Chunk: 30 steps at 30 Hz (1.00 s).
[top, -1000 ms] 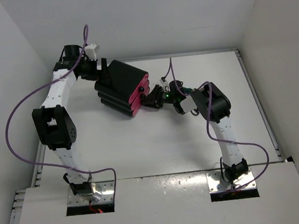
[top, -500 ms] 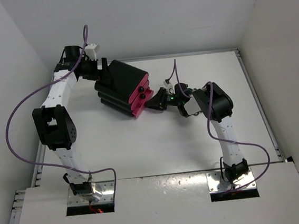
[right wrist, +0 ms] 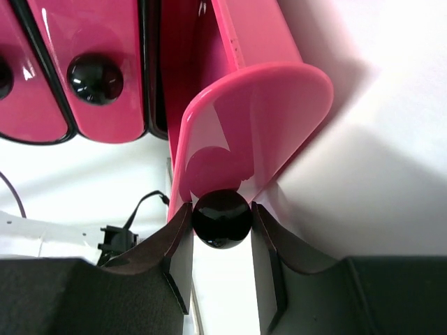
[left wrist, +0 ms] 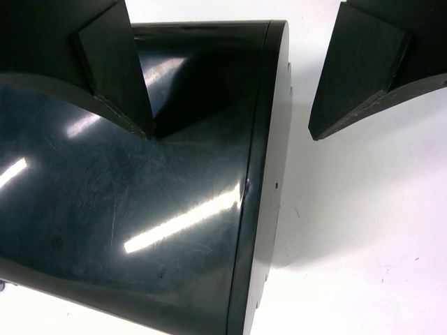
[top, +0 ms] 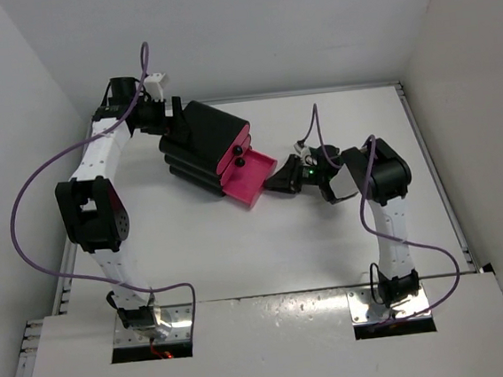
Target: Sort the tools into containers
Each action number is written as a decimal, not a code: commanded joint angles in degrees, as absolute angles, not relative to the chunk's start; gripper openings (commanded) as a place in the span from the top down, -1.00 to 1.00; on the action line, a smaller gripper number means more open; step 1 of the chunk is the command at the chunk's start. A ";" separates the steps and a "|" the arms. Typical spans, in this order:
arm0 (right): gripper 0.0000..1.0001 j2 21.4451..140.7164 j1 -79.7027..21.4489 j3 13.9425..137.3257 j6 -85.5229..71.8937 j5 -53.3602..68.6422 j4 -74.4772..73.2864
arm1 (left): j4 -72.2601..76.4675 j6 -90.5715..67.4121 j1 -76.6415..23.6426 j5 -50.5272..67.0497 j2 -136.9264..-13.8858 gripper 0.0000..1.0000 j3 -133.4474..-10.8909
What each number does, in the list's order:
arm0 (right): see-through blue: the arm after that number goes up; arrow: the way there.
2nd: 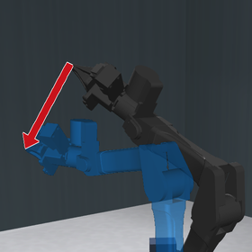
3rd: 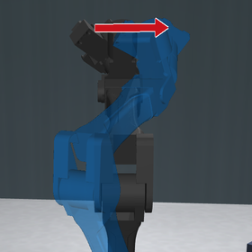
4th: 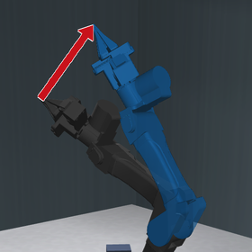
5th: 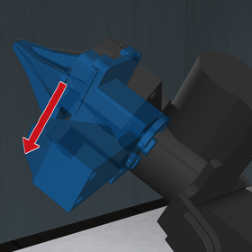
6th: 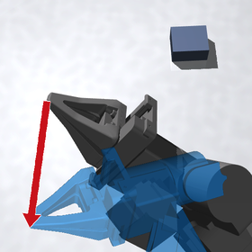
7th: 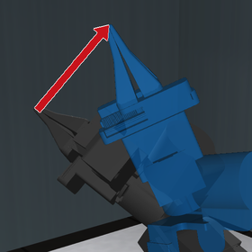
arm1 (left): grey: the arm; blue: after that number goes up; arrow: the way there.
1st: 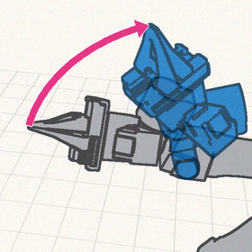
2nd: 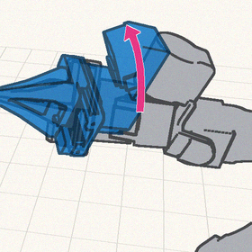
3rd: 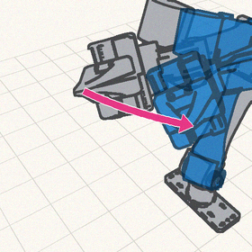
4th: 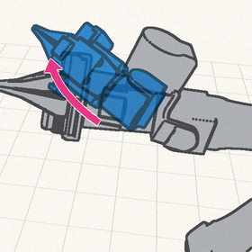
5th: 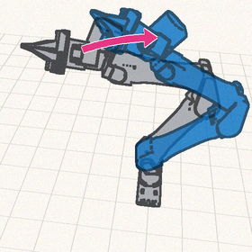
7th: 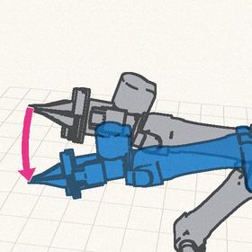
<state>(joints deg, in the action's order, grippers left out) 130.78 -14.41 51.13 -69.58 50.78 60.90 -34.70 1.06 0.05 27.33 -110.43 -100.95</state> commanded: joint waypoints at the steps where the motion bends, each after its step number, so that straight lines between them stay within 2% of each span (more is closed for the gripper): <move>1: 0.92 126.83 -13.19 50.19 -66.09 53.26 62.93 | -39.02 3.34 -1.32 22.06 -113.64 -0.97 -98.09; 11: 0.90 123.66 -12.66 45.80 -63.11 54.40 61.08 | -38.50 3.34 -1.32 22.06 -113.64 -0.97 -98.09; 12: 0.83 123.66 -12.66 45.79 -63.11 54.40 60.13 | -38.50 3.34 -1.32 22.06 -113.64 -0.97 -98.09; 13: 0.63 123.66 -12.66 45.79 -63.11 54.40 59.51 | -38.50 3.34 -1.32 22.06 -113.64 -0.97 -98.09; 14: 0.15 123.66 -12.66 45.79 -63.11 55.19 58.98 | -38.50 3.34 -1.32 22.06 -113.64 -0.97 -98.09; 17: -0.16 122.35 -12.66 45.26 -61.36 55.20 57.58 | -38.50 3.34 -1.32 22.06 -113.64 -0.97 -98.09; 23: -0.22 113.75 -10.82 44.74 -50.31 54.67 45.81 | -37.97 2.82 -1.85 21.53 -114.17 -0.97 -98.09; 26: -0.24 105.95 -8.71 46.30 -39.35 53.96 32.56 | -37.97 2.81 -2.37 21.53 -114.17 -0.97 -98.09; 27: -0.24 103.73 -8.18 47.19 -35.55 52.14 22.51 | -37.97 2.81 -2.37 21.01 -114.17 -0.97 -98.09; 29: -0.22 99.60 -7.39 51.21 -27.64 49.67 11.57 | -37.97 2.81 -2.37 20.48 -114.17 -0.97 -98.09; 30: -0.19 96.71 -6.77 53.07 -19.94 44.35 0.29 | -37.97 2.81 -2.90 20.48 -113.65 -0.97 -98.09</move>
